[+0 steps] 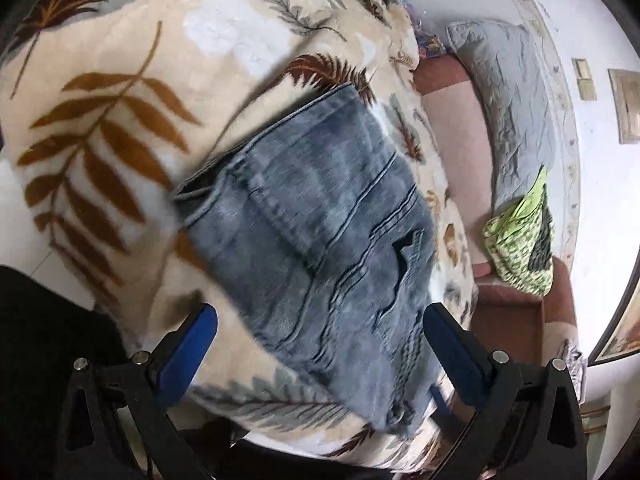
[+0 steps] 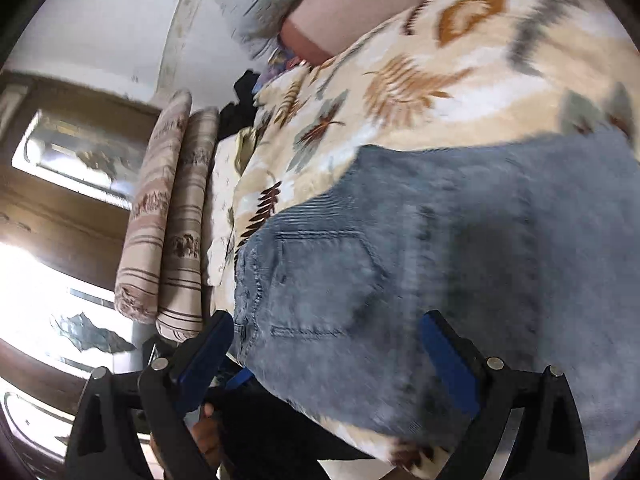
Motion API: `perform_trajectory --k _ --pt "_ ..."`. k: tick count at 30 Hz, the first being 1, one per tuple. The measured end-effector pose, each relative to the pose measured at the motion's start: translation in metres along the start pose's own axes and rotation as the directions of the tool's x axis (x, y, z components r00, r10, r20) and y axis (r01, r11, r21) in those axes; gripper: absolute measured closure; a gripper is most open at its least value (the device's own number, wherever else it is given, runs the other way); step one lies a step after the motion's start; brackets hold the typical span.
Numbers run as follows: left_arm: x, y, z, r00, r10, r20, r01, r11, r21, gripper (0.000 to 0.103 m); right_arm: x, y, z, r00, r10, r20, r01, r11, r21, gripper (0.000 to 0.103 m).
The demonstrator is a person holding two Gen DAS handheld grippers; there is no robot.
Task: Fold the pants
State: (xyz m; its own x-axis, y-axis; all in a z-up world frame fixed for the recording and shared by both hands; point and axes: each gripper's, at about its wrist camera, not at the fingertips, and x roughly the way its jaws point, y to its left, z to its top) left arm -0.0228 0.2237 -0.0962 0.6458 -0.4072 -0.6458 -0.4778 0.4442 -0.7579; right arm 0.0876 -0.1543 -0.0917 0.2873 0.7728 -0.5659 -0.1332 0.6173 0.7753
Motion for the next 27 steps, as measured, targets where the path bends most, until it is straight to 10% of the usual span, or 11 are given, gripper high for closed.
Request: perform_trajectory --k 6,7,9,18,22,27 --pt "0.009 0.010 0.020 0.998 -0.018 0.053 0.020 0.999 -0.036 0.007 -0.030 -0.030 -0.006 0.998 -0.012 0.063 0.008 0.998 0.063 0.007" --pt "0.007 0.007 0.020 0.998 -0.005 0.059 0.007 1.000 -0.023 0.017 -0.036 -0.034 -0.007 0.998 -0.011 0.068 0.006 0.997 0.073 0.007" --pt "0.005 -0.001 0.020 0.993 0.099 0.060 -0.101 0.994 0.031 0.070 -0.045 -0.041 -0.010 0.997 -0.001 0.079 -0.007 0.995 0.101 0.007" --pt "-0.017 -0.056 0.004 0.968 0.170 0.185 -0.208 0.956 0.207 0.090 -0.015 -0.070 -0.024 1.000 0.027 0.010 -0.029 0.986 0.162 0.006" --pt "-0.026 -0.124 -0.025 0.941 0.166 0.295 -0.281 0.868 0.410 0.090 -0.021 -0.074 -0.026 0.998 0.067 0.012 -0.068 0.981 0.181 0.006" --pt "-0.016 -0.207 -0.085 0.929 0.106 0.355 -0.327 0.685 0.651 0.090 -0.053 -0.084 -0.032 0.990 0.111 0.086 -0.126 0.971 0.204 0.006"
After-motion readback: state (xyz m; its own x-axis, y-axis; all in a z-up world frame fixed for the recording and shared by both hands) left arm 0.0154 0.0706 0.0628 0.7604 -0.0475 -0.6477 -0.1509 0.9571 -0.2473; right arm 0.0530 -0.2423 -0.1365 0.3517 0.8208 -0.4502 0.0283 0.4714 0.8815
